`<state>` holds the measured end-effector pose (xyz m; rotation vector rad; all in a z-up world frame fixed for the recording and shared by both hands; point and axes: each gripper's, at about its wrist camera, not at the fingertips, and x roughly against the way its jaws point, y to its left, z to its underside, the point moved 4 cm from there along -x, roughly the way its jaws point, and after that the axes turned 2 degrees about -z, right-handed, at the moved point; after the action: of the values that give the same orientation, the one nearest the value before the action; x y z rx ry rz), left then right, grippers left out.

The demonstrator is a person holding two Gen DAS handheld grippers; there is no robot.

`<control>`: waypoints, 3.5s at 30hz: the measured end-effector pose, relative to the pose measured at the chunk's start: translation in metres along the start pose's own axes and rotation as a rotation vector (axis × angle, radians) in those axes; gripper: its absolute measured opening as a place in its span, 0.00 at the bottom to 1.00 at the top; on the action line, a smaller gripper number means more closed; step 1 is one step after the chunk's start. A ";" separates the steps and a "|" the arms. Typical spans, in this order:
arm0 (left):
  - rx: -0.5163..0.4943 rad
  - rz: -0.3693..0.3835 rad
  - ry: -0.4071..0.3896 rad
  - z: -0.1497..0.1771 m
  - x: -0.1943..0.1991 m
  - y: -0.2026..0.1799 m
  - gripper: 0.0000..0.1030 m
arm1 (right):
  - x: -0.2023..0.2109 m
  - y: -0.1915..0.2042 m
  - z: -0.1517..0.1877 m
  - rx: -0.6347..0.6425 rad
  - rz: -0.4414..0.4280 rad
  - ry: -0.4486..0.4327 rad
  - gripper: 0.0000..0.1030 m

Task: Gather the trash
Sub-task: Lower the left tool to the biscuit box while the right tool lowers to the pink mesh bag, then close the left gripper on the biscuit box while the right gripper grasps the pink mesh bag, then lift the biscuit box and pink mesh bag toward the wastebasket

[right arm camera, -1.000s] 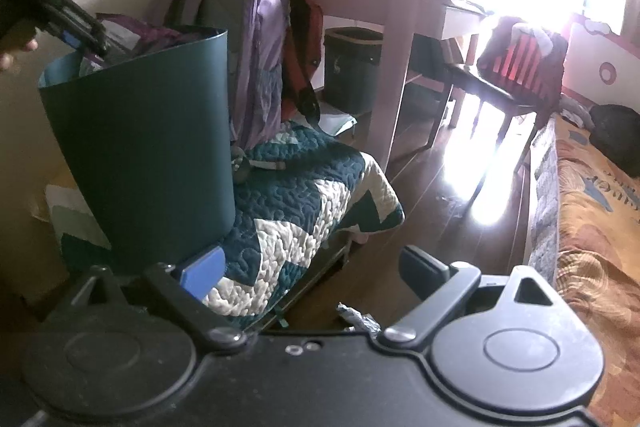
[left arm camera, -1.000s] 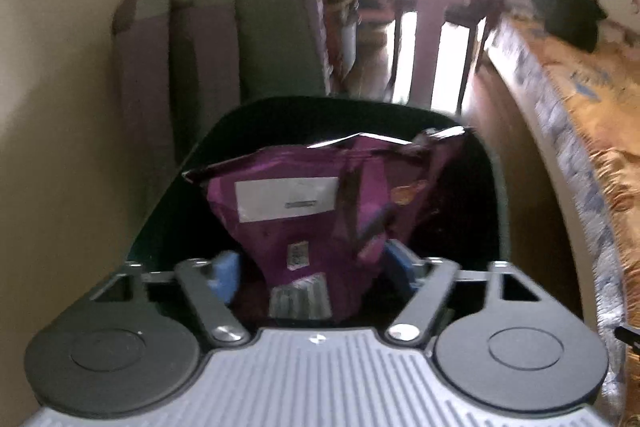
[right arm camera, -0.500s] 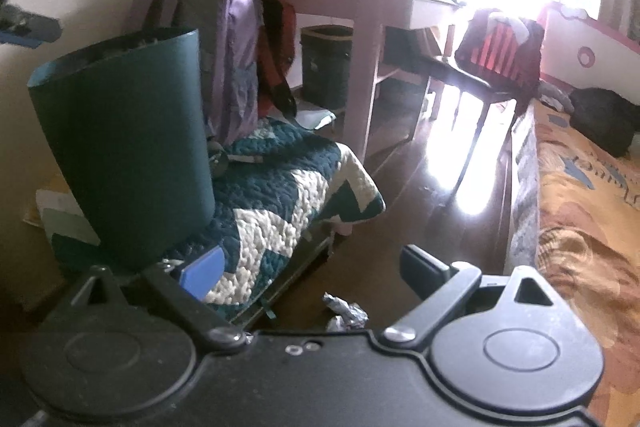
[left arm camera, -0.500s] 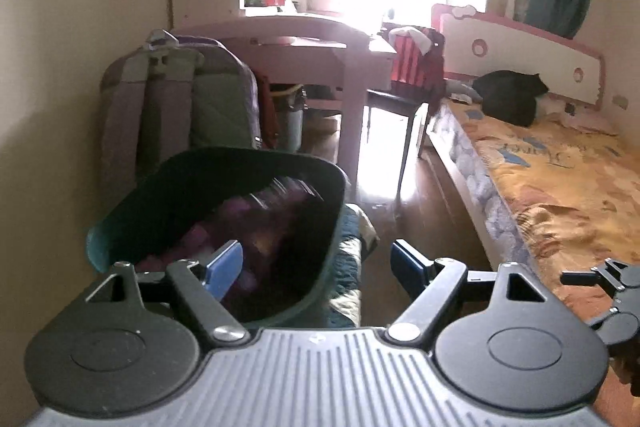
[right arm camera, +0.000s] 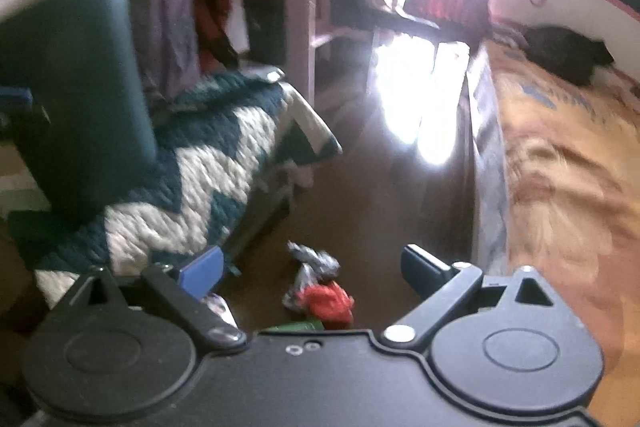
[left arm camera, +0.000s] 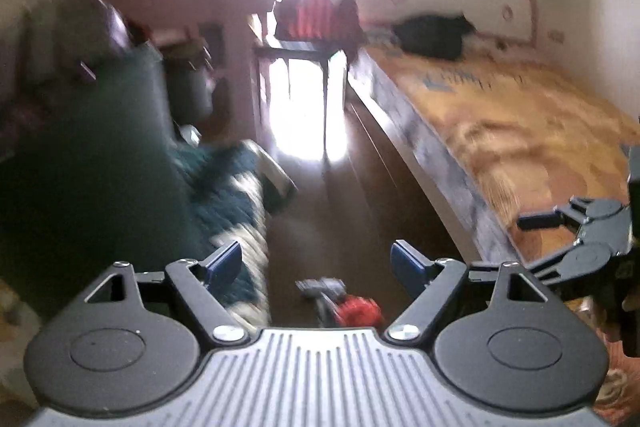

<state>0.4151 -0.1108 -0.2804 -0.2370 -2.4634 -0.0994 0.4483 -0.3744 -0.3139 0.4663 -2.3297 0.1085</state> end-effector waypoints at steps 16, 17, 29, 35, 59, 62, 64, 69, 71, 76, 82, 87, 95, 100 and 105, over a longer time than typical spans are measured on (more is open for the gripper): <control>0.131 -0.127 0.483 0.186 -0.251 -0.062 0.80 | -0.123 -0.025 0.175 -0.152 0.141 0.173 0.96; 0.132 -0.158 0.506 0.195 -0.263 -0.063 0.80 | -0.132 -0.026 0.183 -0.162 0.149 0.186 0.96; 0.442 -0.294 0.733 0.280 -0.379 -0.011 0.80 | -0.209 -0.041 0.249 -0.155 0.176 0.318 0.96; 0.445 -0.350 0.759 0.298 -0.409 0.010 0.79 | -0.252 -0.050 0.270 -0.152 0.201 0.368 0.95; 0.476 -0.245 0.739 0.303 -0.386 0.018 0.31 | -0.247 -0.052 0.284 -0.227 0.284 0.394 0.18; 0.483 -0.204 0.721 0.292 -0.371 0.011 0.30 | -0.230 -0.050 0.276 -0.241 0.268 0.383 0.18; 0.465 -0.177 0.704 0.284 -0.357 0.004 0.30 | -0.217 -0.049 0.269 -0.253 0.262 0.374 0.17; 0.450 -0.090 0.681 0.265 -0.324 -0.015 0.30 | -0.179 -0.038 0.246 -0.256 0.221 0.336 0.17; 0.428 -0.046 0.665 0.254 -0.313 -0.023 0.30 | -0.161 -0.034 0.232 -0.256 0.204 0.308 0.17; 0.346 0.021 0.624 0.222 -0.270 -0.046 0.30 | -0.117 -0.029 0.197 -0.279 0.155 0.242 0.17; 0.265 0.114 0.533 0.167 -0.208 -0.062 0.30 | -0.067 -0.026 0.159 -0.248 0.094 0.182 0.17; 0.157 0.142 0.421 0.112 -0.150 -0.068 0.30 | -0.031 -0.022 0.125 -0.191 0.065 0.140 0.17; 0.044 0.153 0.257 0.026 -0.071 -0.054 0.30 | 0.033 -0.013 0.055 -0.079 0.011 0.000 0.17; 0.018 0.105 0.210 -0.019 -0.031 -0.029 0.30 | 0.059 0.005 0.005 -0.006 -0.022 -0.071 0.17; 0.014 0.058 0.141 -0.064 0.015 0.004 0.30 | 0.077 0.029 -0.040 0.044 -0.055 -0.145 0.17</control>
<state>0.4429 -0.1133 -0.2207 -0.2852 -2.3143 -0.0717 0.4137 -0.3625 -0.2300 0.5767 -2.4583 0.1031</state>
